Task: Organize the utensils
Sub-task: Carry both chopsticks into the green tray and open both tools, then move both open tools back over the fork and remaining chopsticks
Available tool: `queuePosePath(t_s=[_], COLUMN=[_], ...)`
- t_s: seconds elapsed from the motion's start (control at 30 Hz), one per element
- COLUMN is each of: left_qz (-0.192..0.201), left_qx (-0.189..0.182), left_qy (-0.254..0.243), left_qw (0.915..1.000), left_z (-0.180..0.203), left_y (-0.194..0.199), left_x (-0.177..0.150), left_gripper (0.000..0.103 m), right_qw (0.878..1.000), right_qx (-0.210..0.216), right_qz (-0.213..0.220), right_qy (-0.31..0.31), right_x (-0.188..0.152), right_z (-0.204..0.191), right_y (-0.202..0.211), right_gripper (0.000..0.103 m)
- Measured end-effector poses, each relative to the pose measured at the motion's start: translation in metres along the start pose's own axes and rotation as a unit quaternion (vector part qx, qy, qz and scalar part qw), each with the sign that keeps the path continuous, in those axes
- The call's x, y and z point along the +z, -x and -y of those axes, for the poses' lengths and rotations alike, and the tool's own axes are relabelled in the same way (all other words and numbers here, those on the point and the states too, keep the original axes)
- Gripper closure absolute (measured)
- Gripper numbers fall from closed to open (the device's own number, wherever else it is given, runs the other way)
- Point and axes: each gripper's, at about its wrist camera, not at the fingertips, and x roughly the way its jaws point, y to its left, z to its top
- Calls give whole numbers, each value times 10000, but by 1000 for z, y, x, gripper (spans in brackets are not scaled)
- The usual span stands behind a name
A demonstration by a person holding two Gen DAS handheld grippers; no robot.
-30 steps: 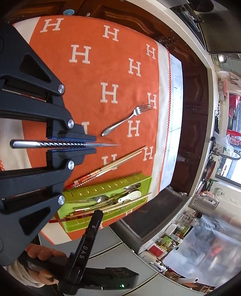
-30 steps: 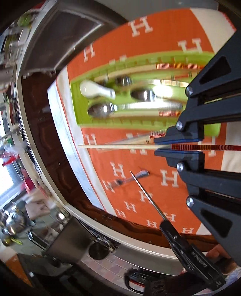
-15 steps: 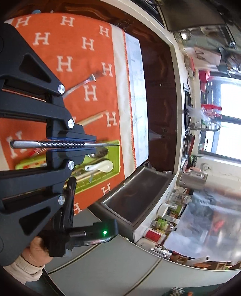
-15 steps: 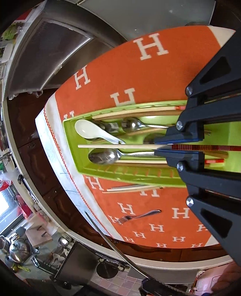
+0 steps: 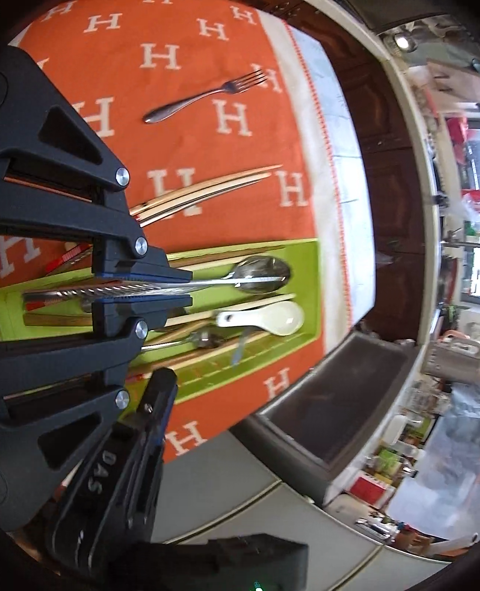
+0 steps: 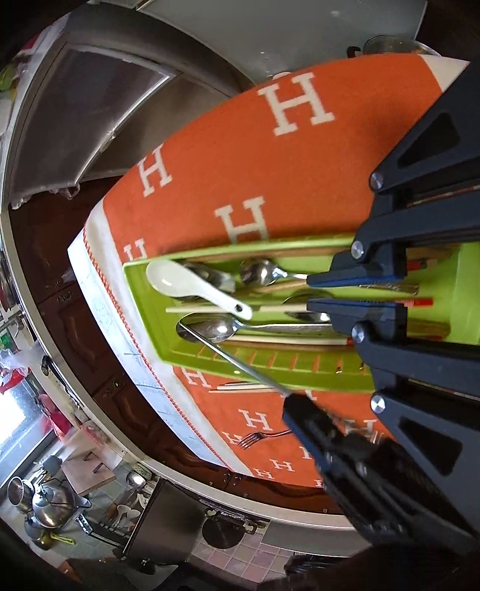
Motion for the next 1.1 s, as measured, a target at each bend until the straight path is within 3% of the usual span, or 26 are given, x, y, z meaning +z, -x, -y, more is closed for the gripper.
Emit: queuePosePath(t_s=[0.23,0.37,0.47,1.1], left_qz=[-451,-413,-332,-258], left_qx=[-105,-30,97,582], left_qy=[-120,9,132,1381], left_qw=[9989,9991,9993,9884], left_z=[-7,-21,-33,-161], left_y=[3,18,29,71], left_x=[-22,-27,-27,-41], left_gripper=[95,77,72,71], right_qw=[10000,9999,9998,9946], right_qx=[64,101,124,324], right_qz=[-44,-71,-103,-261], right_qy=[47,78,119,949], right_x=[-13,-19,-23,-37], right_z=[1,-1,-4,-77], right_y=[1,0,-1,0], right_gripper=[97,97,97,97])
